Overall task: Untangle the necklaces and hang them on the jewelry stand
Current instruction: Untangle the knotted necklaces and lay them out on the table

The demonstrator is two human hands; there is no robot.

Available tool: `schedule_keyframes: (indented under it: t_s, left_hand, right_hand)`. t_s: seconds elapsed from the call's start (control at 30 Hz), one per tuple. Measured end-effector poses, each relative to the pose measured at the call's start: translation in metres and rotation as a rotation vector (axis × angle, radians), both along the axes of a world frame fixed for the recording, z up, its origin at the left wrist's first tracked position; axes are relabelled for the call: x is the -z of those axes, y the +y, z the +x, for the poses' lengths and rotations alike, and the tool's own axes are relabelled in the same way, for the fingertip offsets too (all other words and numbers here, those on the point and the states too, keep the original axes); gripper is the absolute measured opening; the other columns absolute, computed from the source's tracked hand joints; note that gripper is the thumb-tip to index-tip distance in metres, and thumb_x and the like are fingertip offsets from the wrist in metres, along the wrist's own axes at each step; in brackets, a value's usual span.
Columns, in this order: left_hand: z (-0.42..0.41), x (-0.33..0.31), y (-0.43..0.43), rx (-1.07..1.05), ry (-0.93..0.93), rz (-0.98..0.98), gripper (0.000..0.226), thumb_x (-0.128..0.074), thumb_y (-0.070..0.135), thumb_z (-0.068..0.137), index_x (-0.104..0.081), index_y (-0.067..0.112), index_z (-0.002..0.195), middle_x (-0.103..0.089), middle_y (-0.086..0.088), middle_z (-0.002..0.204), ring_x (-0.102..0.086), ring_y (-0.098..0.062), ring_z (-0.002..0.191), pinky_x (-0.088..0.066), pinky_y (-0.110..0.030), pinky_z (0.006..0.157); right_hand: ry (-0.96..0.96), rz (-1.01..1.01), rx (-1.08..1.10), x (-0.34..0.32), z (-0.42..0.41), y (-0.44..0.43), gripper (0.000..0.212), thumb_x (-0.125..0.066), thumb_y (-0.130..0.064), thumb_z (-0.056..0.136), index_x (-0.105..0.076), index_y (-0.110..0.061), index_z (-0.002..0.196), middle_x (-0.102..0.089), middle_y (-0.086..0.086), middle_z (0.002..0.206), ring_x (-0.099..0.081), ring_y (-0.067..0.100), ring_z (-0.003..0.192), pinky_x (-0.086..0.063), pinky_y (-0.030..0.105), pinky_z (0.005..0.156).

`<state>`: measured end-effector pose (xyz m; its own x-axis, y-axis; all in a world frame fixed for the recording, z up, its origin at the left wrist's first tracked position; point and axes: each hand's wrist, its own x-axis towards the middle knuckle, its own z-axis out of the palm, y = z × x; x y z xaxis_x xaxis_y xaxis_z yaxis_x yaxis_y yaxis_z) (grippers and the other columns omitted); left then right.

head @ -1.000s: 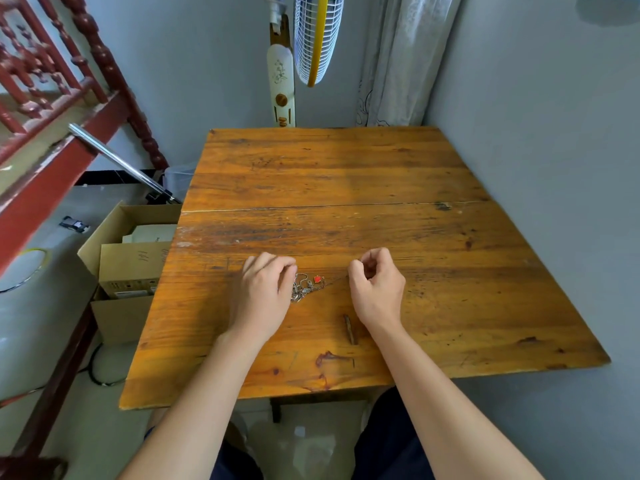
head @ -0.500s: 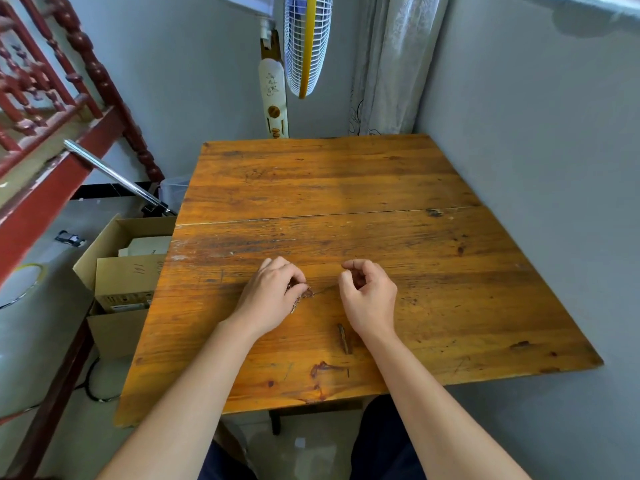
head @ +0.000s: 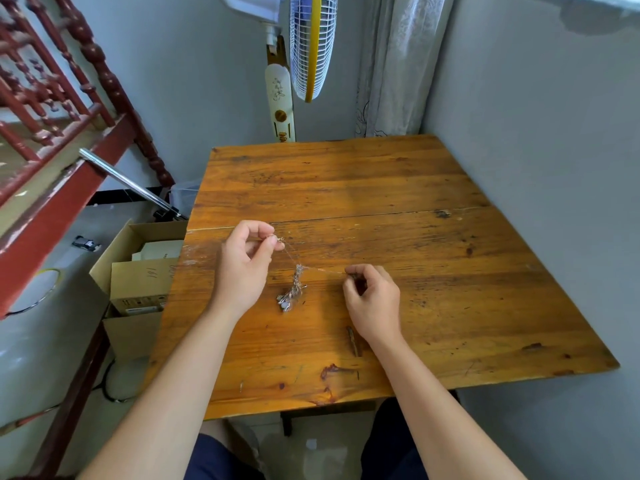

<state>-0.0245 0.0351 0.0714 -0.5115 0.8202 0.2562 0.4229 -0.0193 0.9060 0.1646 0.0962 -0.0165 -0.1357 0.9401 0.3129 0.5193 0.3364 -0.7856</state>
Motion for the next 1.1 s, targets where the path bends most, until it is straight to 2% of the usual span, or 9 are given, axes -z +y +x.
schedule_keyframes:
  t_s: [0.17,0.3,0.47,0.57,0.7,0.77,0.83,0.93,1.1]
  left_hand:
    - [0.001,-0.018,0.007,-0.030,-0.008,0.091,0.010,-0.058,0.007,0.095,-0.060,0.013,0.103,-0.069,0.001,0.091,-0.070,-0.009,0.088,-0.055,-0.021,0.070]
    - [0.007,-0.019,0.006,-0.086,-0.013,0.116,0.011,-0.058,0.008,0.095,-0.060,0.013,0.104,-0.069,0.006,0.088,-0.070,-0.010,0.087,-0.056,-0.024,0.073]
    - [0.013,-0.016,-0.004,-0.192,-0.131,0.139,0.011,-0.059,0.008,0.094,-0.061,0.014,0.104,-0.069,0.006,0.089,-0.070,-0.013,0.088,-0.055,-0.021,0.072]
    - [0.017,-0.018,-0.010,-0.242,-0.193,0.153,0.013,-0.059,0.007,0.094,-0.061,0.015,0.104,-0.070,-0.002,0.097,-0.070,-0.009,0.088,-0.053,-0.017,0.070]
    - [0.021,-0.019,-0.015,-0.303,-0.216,0.171,0.015,-0.059,0.007,0.094,-0.060,0.016,0.105,-0.068,-0.001,0.098,-0.070,-0.006,0.087,-0.053,-0.018,0.071]
    - [0.023,-0.018,-0.017,-0.299,-0.216,0.161,0.014,-0.059,0.006,0.094,-0.060,0.015,0.105,-0.067,-0.001,0.097,-0.070,-0.006,0.087,-0.053,-0.018,0.071]
    - [0.023,-0.016,-0.018,-0.271,-0.217,0.135,0.014,-0.059,0.004,0.094,-0.061,0.011,0.106,-0.067,0.000,0.096,-0.070,-0.007,0.087,-0.054,-0.020,0.072]
    - [0.023,-0.015,-0.021,-0.205,-0.238,0.107,0.016,-0.060,0.001,0.093,-0.060,0.009,0.106,-0.066,0.001,0.093,-0.071,-0.010,0.089,-0.055,-0.020,0.073]
    - [0.024,-0.014,-0.027,-0.087,-0.281,0.068,0.021,-0.066,-0.004,0.088,-0.061,0.010,0.103,-0.062,-0.006,0.094,-0.069,-0.009,0.084,-0.054,-0.020,0.075]
  right_hand:
    - [0.016,-0.010,0.010,-0.001,-0.003,0.000,0.016,-0.063,-0.015,0.094,-0.072,-0.013,0.108,-0.065,-0.003,0.099,-0.060,0.015,0.097,-0.049,0.026,0.082]
    - [0.108,-0.074,0.131,-0.003,-0.004,0.004,0.013,-0.052,-0.012,0.101,-0.061,-0.012,0.111,-0.058,-0.002,0.105,-0.055,0.018,0.104,-0.041,0.024,0.085]
    - [0.177,-0.105,0.210,-0.005,-0.003,0.001,0.013,-0.045,-0.012,0.102,-0.054,-0.008,0.111,-0.051,0.000,0.106,-0.047,0.015,0.103,-0.035,0.023,0.085]
    - [0.216,-0.099,0.246,-0.008,-0.002,0.001,0.013,-0.044,-0.012,0.103,-0.053,-0.009,0.113,-0.050,-0.001,0.107,-0.047,0.014,0.103,-0.035,0.023,0.086]
    - [0.286,-0.152,0.286,-0.012,0.000,-0.001,0.010,-0.043,-0.013,0.104,-0.049,-0.017,0.111,-0.051,-0.001,0.109,-0.050,0.015,0.103,-0.041,0.026,0.087]
    - [0.204,-0.148,0.224,-0.010,0.001,-0.002,0.010,-0.048,-0.014,0.100,-0.054,-0.016,0.109,-0.052,-0.002,0.106,-0.052,0.018,0.103,-0.042,0.030,0.091]
    - [0.049,-0.116,0.129,-0.006,0.001,-0.003,0.014,-0.054,-0.017,0.096,-0.060,-0.018,0.109,-0.051,-0.005,0.106,-0.052,0.018,0.106,-0.037,0.032,0.096]
    - [-0.071,-0.029,0.008,-0.005,0.002,-0.005,0.023,-0.058,-0.025,0.093,-0.062,-0.020,0.116,-0.053,-0.006,0.112,-0.048,0.014,0.113,-0.030,0.028,0.097]
    - [-0.268,0.193,-0.206,-0.004,-0.004,-0.011,0.030,-0.057,-0.041,0.097,-0.065,-0.021,0.118,-0.059,-0.003,0.111,-0.054,0.016,0.105,-0.043,0.035,0.091]
